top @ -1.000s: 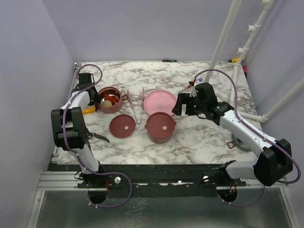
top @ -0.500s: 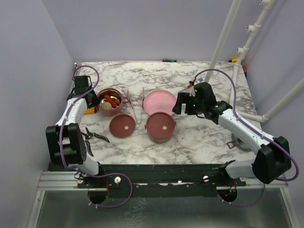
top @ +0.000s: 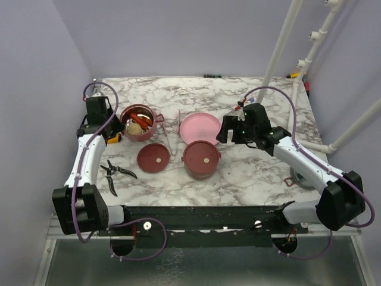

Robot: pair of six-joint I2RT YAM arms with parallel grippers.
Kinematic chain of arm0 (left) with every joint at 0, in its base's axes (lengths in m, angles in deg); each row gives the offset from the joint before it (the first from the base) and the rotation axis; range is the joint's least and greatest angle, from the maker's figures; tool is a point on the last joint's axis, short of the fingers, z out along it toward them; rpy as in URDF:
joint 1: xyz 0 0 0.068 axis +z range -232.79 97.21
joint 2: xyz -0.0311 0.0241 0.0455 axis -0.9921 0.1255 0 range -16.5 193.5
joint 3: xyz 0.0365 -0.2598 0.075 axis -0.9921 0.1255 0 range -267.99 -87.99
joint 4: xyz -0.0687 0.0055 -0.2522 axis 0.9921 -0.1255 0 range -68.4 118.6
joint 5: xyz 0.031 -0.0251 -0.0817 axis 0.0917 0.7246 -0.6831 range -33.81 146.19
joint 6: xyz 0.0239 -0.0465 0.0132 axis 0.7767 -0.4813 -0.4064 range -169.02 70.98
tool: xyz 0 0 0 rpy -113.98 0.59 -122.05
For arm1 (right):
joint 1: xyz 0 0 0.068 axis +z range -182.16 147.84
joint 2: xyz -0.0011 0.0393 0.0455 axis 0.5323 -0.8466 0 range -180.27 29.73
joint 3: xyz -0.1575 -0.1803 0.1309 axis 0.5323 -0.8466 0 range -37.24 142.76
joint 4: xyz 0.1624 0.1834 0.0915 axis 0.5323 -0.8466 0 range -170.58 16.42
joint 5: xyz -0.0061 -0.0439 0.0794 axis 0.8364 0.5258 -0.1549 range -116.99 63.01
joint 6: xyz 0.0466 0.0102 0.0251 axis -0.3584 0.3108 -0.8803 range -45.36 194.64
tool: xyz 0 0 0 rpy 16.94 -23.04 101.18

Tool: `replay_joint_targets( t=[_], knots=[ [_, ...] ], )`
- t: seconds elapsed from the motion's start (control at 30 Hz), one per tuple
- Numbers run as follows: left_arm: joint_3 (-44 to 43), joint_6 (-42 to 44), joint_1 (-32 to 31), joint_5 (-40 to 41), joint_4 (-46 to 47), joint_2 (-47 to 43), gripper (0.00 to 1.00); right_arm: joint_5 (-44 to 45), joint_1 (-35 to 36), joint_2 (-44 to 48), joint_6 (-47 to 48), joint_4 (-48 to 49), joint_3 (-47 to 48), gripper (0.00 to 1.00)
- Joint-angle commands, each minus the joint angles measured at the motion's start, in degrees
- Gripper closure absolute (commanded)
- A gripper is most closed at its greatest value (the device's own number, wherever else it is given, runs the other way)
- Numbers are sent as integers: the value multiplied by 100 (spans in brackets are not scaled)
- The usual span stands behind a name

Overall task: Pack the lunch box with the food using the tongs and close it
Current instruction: Pick up the packing box from the center of the board, then place the packing box into the packing box.

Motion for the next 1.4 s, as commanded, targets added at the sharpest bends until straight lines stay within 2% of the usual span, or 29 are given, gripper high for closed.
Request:
replay_joint_targets(
  t=[0.0, 0.37, 0.53, 0.87, 1.03, 1.37],
  knots=[
    [-154, -411, -301, -283, -69, -476, 100, 441, 12, 50, -143, 62, 72, 6],
    [-802, -1352, -2037, 36, -585, -789, 100, 1702, -516, 254, -216, -109, 91, 1],
    [-628, -2005, -3007, 657, -562, -936, 100, 1540, -1040, 571, -436, 113, -156, 1],
    [-356, -2988, -4828, 2001, -187, -903, 100, 1332, -1079, 718, -461, 170, -274, 1],
    [-268, -3188, -5232, 2205, -202, -779, 100, 1261, -1078, 837, -489, 148, -377, 1],
    [-155, -3437, -5539, 2636, -399, -688, 100, 1510, -1079, 1161, -524, 35, -544, 1]
  ],
)
